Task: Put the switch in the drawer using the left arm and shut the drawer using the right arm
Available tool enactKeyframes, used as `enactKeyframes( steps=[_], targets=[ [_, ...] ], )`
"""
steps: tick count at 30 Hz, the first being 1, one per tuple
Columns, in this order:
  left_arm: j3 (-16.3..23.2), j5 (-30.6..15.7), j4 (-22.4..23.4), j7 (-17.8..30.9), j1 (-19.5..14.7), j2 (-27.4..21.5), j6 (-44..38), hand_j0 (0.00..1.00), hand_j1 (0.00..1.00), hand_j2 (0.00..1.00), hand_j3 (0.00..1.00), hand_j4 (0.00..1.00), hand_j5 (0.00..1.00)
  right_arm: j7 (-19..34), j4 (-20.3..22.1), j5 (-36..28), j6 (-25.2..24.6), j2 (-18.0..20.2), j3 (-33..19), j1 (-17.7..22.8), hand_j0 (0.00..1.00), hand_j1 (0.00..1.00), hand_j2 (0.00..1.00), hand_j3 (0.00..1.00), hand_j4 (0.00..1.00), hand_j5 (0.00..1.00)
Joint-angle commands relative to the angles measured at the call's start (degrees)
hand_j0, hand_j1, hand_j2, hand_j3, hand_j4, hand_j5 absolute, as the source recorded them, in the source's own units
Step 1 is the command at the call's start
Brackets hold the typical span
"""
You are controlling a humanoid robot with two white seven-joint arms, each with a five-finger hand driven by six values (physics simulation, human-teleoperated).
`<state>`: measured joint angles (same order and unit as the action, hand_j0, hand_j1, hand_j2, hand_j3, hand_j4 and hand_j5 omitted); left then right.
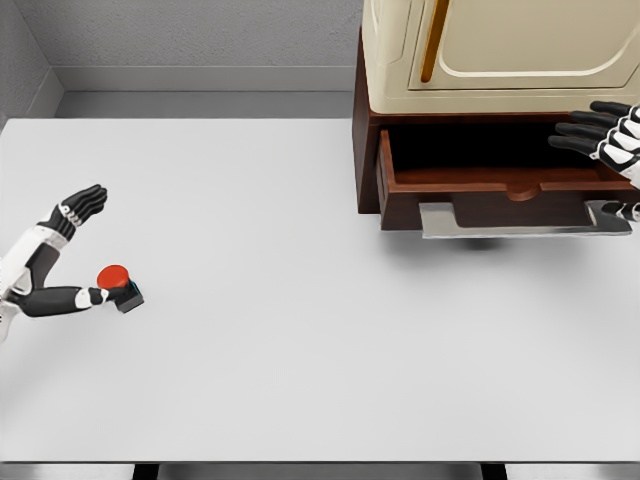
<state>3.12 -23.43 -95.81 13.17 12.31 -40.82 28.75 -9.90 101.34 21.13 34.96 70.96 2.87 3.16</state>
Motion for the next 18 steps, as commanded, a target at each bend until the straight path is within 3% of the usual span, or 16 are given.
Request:
enactKeyframes(
  steps=[1, 4, 11, 16, 18],
  targets=[
    [0.3, 1.5, 2.2, 0.0, 0.0, -0.1, -4.1, 1.00, 1.00, 1.00, 1.00, 1.00, 1.00, 0.0, 0.0, -0.4, 0.0, 0.1, -0.1, 0.0, 1.00, 1.00, 1.00, 1.00, 1.00, 1.00],
    [2.4, 2.4, 5.3, 0.0, -3.2, 0.6, -6.5, 1.00, 1.00, 1.00, 1.00, 1.00, 1.00, -0.1, 0.0, -0.3, 0.0, 0.1, -0.1, 0.0, 1.00, 1.00, 1.00, 1.00, 1.00, 1.00],
    [5.1, 2.3, 5.7, -0.1, -3.5, 3.3, -6.5, 1.00, 1.00, 1.00, 1.00, 1.00, 1.00, -0.4, 0.0, -0.4, 0.0, 0.0, -0.8, -0.1, 1.00, 1.00, 1.00, 1.00, 1.00, 1.00],
    [5.1, 2.2, 10.2, -0.1, -4.6, 3.4, -6.5, 1.00, 1.00, 1.00, 1.00, 1.00, 1.00, -1.0, 0.0, -0.7, 0.0, 0.0, -1.0, 0.0, 1.00, 1.00, 1.00, 1.00, 1.00, 1.00],
    [5.1, 2.0, 12.1, 0.0, -5.0, 3.3, -6.5, 1.00, 1.00, 1.00, 1.00, 1.00, 1.00, -1.0, 0.0, -0.7, 0.0, -1.0, -1.1, 0.1, 0.82, 0.82, 0.82, 0.82, 0.82, 0.82]
  ],
)
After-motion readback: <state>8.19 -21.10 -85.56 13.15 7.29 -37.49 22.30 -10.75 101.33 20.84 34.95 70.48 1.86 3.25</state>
